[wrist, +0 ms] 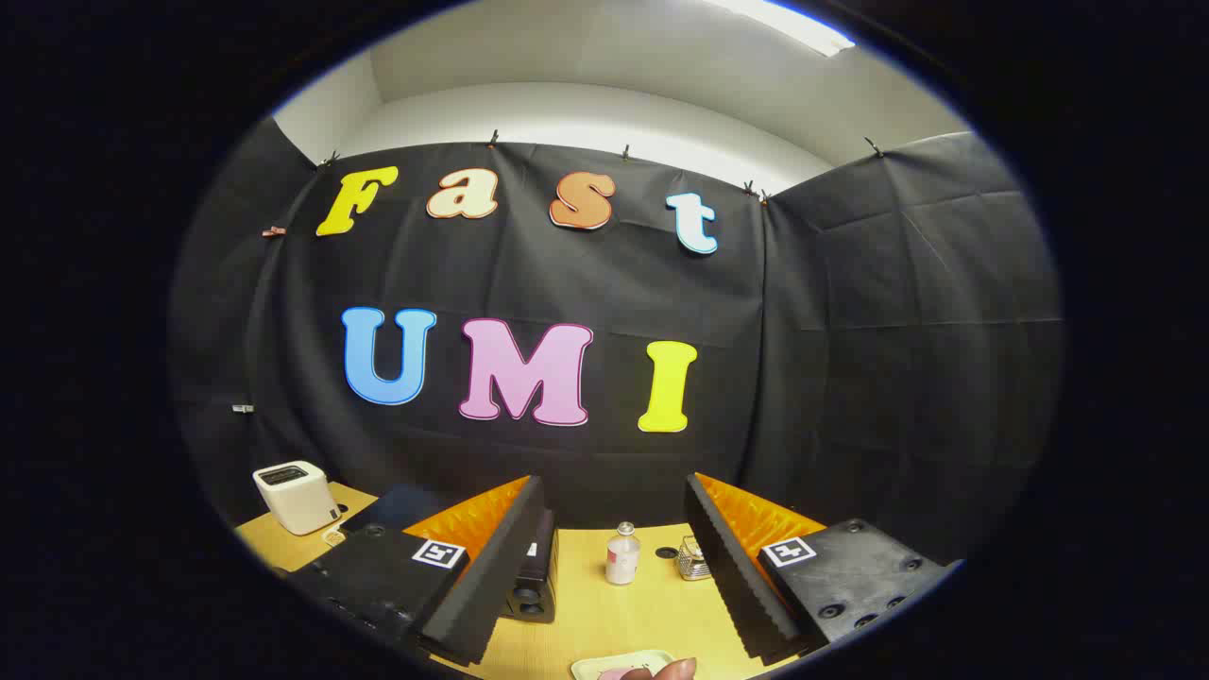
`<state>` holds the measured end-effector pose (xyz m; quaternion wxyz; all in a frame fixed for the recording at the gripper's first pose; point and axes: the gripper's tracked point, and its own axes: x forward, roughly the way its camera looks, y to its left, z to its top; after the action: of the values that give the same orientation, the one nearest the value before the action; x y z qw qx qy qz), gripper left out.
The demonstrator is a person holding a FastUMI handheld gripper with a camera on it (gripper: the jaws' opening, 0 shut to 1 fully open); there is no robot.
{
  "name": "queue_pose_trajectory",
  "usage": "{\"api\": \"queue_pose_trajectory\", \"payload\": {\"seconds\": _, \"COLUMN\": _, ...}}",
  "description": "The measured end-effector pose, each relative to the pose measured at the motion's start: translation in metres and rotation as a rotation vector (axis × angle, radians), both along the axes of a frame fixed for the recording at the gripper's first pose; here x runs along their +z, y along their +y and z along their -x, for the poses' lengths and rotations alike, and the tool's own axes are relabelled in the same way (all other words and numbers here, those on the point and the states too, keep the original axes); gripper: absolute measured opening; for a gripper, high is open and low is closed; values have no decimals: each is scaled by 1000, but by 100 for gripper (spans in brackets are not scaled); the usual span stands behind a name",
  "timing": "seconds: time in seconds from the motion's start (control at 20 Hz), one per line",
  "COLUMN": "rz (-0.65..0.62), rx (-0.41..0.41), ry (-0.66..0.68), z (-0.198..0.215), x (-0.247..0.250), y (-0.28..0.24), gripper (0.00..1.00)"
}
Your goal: Open the toaster oven, put the food inside, and close the toaster oven door.
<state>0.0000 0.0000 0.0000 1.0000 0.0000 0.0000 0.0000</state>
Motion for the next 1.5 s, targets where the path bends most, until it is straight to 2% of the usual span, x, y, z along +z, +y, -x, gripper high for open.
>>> {"api": "queue_pose_trajectory", "payload": {"seconds": 0.9, "rz": -15, "rx": 11, "ry": 4, "z": -12, "x": -15, "y": 37, "gripper": 98}}
{"api": "queue_pose_trajectory", "payload": {"seconds": 1.15, "rz": -40, "rx": 58, "ry": 1, "z": -20, "x": -25, "y": 96, "gripper": 98}}
{"api": "queue_pose_trajectory", "payload": {"seconds": 1.5, "rz": -75, "rx": 130, "ry": 75, "z": -42, "x": -80, "y": 195, "gripper": 98}}
